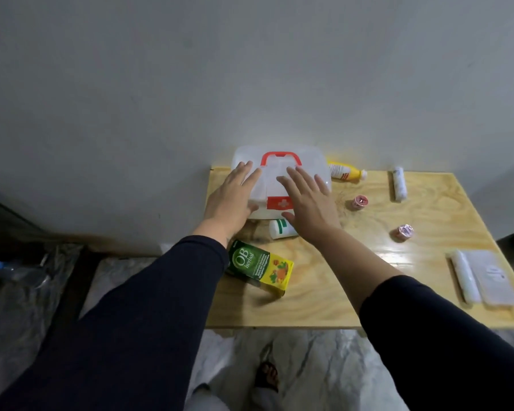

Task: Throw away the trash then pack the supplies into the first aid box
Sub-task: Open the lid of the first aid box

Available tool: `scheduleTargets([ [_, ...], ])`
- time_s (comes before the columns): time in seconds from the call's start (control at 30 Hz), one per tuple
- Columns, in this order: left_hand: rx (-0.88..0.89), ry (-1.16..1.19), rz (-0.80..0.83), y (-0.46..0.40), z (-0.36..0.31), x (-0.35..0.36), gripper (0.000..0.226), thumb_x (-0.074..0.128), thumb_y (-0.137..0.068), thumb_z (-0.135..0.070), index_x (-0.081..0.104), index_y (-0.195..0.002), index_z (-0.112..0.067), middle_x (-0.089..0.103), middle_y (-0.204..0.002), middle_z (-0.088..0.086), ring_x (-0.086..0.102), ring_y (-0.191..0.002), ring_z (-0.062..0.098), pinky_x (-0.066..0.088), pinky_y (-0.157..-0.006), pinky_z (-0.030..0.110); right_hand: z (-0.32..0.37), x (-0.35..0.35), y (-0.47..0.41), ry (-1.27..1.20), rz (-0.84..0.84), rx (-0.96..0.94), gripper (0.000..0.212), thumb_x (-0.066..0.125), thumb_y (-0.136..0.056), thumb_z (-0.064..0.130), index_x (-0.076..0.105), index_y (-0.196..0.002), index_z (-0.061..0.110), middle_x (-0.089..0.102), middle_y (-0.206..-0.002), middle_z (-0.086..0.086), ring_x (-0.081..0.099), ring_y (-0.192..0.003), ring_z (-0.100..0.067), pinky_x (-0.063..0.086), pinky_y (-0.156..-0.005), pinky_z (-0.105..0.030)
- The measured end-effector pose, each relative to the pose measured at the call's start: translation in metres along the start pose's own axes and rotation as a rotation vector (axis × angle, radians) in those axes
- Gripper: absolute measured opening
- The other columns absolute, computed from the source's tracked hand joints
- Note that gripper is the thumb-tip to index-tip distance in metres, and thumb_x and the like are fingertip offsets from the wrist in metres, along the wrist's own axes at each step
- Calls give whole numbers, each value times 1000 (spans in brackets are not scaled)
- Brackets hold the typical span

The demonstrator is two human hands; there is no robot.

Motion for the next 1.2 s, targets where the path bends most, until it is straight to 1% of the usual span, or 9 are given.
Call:
scheduleTargets([
  [0.2, 29, -3, -77, -8, 3, -1, 68, 55, -96, 0, 26, -154, -21, 21, -162, -2, 16, -150, 15, 30, -115, 31, -4, 12, -8, 109, -73, -1, 64, 68, -83, 29, 39, -140, 17, 40, -150, -10, 34, -142, -30, 27, -115, -49],
  [0.27, 32, -8, -76, -8, 3, -2, 67, 56, -97, -3, 26, -154, -20, 22, -162, -1, 17, -150, 16, 28, -116, 31, -3, 14, -8, 148, -66, -9, 67, 70, -81, 29, 40, -139, 15, 43, -149, -12, 37, -140, -32, 29, -114, -51],
  [0.4, 38, -21, -57, -8, 0, -5, 68, 58, -97, -11, 23, -155, -18, 20, -163, 1, 15, -151, 17, 26, -117, 31, -4, 12, -2, 151, -86, -55, 71, 64, -82, 31, 35, -144, 12, 36, -152, -16, 30, -143, -36, 28, -114, -56],
  [0.5, 47, -22, -37, -10, 1, -6, 69, 59, -96, -16, 22, -155, -18, 19, -163, 1, 14, -151, 16, 27, -116, 31, -7, 7, 4, 143, -142, -108, 60, 62, -83, 27, 46, -138, 13, 43, -149, -14, 37, -140, -35, 35, -108, -59],
  [0.63, 38, -13, -27, -9, 1, -5, 70, 59, -96, -20, 22, -155, -18, 17, -163, -1, 12, -151, 14, 29, -115, 31, -9, 5, 4, 105, -185, -146, 47, 72, -81, 22, 60, -126, 12, 58, -137, -11, 52, -129, -33, 49, -96, -57],
  [0.83, 3, -22, 7, -8, -4, -12, 74, 60, -94, -37, 21, -155, -19, 15, -164, -1, 10, -151, 15, 35, -111, 33, -5, 2, 1, 20, -202, -121, 42, 73, -82, 17, 62, -123, 11, 59, -135, -12, 54, -127, -35, 49, -94, -58],
  [0.97, 1, -77, -14, -14, -7, -13, 83, 57, -90, -53, 20, -155, -18, 16, -164, 1, 10, -151, 17, 27, -116, 32, -6, -2, -2, -23, -227, -123, 38, 71, -84, 17, 64, -121, 13, 60, -134, -12, 54, -127, -36, 47, -96, -59],
  [1.1, 129, -142, -57, -19, -15, -7, 68, 52, -98, -40, 22, -155, -21, 19, -163, 0, 13, -151, 16, 19, -119, 31, -7, 0, -1, -46, -261, -127, 39, 73, -82, 15, 65, -120, 13, 62, -131, -12, 56, -125, -35, 49, -95, -58],
  [1.2, 152, -164, -63, -22, -15, -1, 59, 49, -101, -29, 26, -154, -21, 23, -162, 1, 17, -151, 18, 20, -120, 33, -10, 2, 2, -104, -292, -113, 42, 69, -86, 17, 61, -127, 14, 58, -136, -13, 50, -131, -34, 44, -103, -56],
])
Point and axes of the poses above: each hand's wrist, its own y-axis away from the middle knuckle, its own x-axis out of the palm, z = x × y, the point moved 2 cm from there along -y, towards the middle knuckle
